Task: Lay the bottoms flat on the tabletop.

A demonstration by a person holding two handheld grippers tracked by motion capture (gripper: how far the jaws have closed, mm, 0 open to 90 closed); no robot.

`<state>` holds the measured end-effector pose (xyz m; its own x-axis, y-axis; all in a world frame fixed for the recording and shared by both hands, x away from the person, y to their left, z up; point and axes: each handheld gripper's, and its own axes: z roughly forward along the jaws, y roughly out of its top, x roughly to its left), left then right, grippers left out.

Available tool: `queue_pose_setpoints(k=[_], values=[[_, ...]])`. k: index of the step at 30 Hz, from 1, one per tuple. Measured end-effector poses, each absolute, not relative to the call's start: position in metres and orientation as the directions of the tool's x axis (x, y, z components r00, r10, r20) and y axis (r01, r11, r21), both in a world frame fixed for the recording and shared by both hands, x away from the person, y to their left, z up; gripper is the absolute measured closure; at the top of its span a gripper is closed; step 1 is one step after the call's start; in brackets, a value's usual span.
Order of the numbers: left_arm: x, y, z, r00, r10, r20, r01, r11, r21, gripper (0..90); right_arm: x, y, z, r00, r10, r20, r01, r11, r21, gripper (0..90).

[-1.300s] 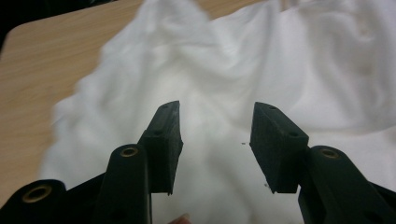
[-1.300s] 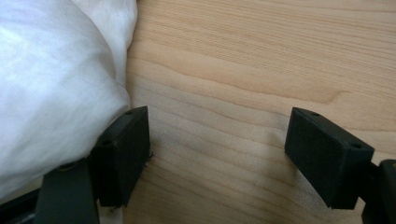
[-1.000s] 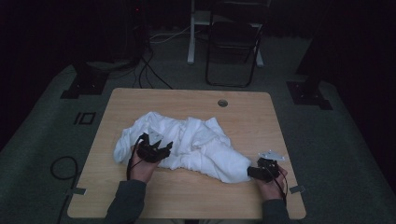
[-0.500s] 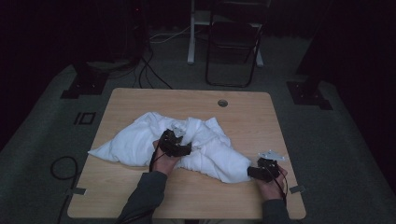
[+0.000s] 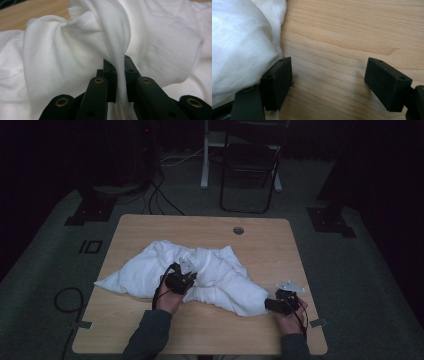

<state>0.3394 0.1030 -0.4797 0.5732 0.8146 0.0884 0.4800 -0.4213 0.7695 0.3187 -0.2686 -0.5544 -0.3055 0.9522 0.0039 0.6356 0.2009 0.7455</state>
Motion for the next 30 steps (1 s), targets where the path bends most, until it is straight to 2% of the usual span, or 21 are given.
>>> queue_pose_setpoints(k=[13, 21, 30], values=[[0.276, 0.135, -0.486, 0.566, 0.819, 0.096, 0.458, -0.409, 0.789, 84.7, 0.318, -0.269, -0.554, -0.307, 0.952, 0.003, 0.635, 0.202, 0.746, 22.2], [0.245, 0.155, -0.507, 0.537, 0.841, 0.065, 0.514, -0.387, 0.766, 84.6, 0.318, -0.268, -0.555, -0.307, 0.952, 0.004, 0.635, 0.202, 0.746, 22.1], [0.231, 0.173, -0.533, 0.507, 0.859, 0.068, 0.577, -0.397, 0.714, 84.5, 0.317, -0.268, -0.554, -0.307, 0.952, 0.004, 0.635, 0.202, 0.745, 22.8]])
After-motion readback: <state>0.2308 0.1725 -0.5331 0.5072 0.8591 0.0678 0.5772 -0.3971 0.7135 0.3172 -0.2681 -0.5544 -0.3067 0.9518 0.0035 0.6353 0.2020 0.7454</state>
